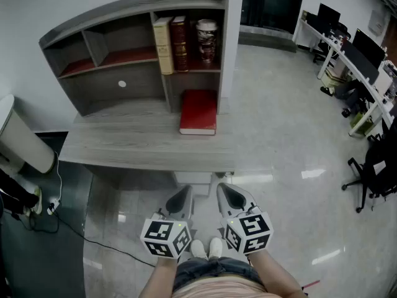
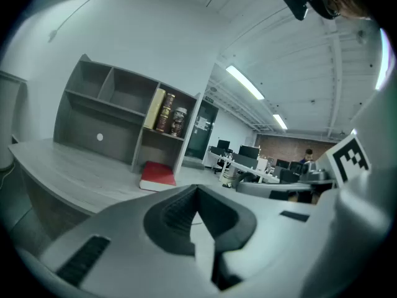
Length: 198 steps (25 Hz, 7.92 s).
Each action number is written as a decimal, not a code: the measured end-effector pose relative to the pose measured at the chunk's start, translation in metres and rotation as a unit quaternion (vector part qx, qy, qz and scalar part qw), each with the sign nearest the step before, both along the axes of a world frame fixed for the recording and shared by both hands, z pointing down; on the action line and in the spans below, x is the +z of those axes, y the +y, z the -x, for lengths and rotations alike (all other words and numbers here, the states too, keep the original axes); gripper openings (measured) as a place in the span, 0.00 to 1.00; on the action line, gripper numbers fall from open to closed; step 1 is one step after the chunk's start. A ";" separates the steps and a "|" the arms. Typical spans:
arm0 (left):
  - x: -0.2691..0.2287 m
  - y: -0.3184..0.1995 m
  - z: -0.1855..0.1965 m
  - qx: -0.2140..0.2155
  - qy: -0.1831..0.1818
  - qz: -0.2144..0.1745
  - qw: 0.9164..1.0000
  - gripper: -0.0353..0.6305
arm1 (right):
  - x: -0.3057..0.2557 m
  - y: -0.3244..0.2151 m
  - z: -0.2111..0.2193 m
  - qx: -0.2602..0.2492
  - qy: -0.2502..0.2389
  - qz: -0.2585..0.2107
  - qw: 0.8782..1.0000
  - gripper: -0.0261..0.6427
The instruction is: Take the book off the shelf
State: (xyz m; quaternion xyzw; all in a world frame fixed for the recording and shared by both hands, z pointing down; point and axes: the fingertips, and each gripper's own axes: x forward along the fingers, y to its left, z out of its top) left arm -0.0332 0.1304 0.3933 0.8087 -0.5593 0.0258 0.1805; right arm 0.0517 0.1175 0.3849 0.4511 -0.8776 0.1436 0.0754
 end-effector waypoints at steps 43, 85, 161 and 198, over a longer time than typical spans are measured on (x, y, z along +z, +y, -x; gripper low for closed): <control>-0.012 -0.038 -0.015 -0.054 -0.032 -0.004 0.998 0.07 | -0.020 -0.050 -0.066 0.025 -0.027 -0.043 0.998 0.05; 0.043 -0.256 0.069 -0.008 -0.054 0.072 0.996 0.07 | 0.046 -0.253 0.008 0.080 0.018 0.060 0.995 0.05; 0.189 -0.439 0.068 0.058 0.012 0.335 0.940 0.45 | 0.191 -0.420 0.040 0.079 0.049 0.333 0.938 0.42; 0.139 -0.379 0.086 0.021 0.022 0.251 0.968 0.45 | 0.137 -0.369 0.058 0.101 0.016 0.224 0.969 0.41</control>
